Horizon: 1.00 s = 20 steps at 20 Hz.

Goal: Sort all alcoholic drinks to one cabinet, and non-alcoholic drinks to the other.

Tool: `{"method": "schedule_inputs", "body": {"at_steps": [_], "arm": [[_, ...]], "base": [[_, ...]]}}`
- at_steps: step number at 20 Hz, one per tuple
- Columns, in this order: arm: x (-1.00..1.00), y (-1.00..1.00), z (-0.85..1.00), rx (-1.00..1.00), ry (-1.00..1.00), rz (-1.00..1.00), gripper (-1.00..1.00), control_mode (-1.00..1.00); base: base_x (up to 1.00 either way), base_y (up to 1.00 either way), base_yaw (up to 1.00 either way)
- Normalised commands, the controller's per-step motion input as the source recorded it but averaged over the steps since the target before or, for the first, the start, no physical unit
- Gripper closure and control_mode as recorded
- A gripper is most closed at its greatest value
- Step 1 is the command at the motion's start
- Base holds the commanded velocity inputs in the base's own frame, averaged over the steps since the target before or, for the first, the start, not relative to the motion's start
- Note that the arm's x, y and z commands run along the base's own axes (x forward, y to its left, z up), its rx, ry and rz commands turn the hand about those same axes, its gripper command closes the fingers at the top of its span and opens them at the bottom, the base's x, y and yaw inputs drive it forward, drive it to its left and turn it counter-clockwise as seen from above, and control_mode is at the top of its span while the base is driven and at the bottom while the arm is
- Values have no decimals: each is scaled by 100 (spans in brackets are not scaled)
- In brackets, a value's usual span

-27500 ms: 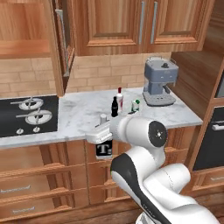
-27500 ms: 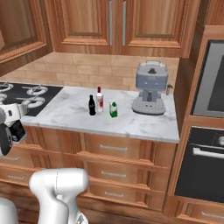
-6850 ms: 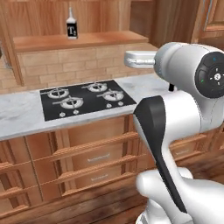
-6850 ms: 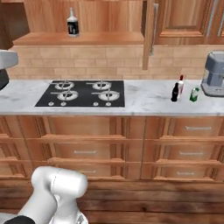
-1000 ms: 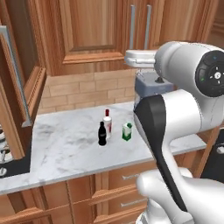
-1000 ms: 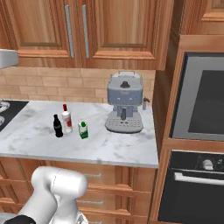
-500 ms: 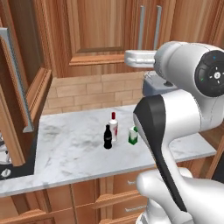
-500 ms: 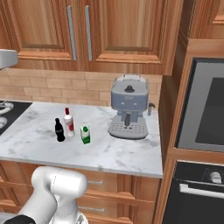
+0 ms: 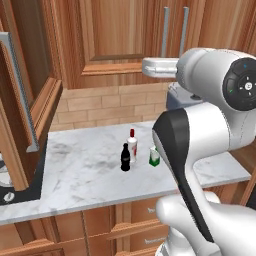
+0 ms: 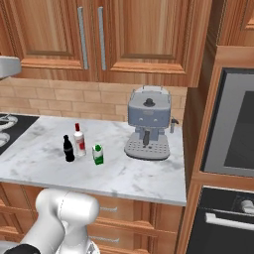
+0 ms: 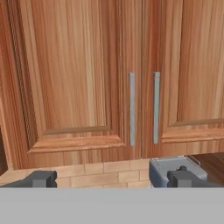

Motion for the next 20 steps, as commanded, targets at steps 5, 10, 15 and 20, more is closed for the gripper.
{"method": "schedule_inputs", "body": {"at_steps": [5,10,15,20], "arm": [[-26,-1,-33,0,-1,0,-100,-100],[-25,-28,-31,3,0,0,-100,-100],[-12,-32,-35,4,0,1,-100,-100],[0,-9,-57,0,5,6,-100,-100]], "base": [[0,0,0],[0,0,0],[0,0,0],[0,0,0]]}}
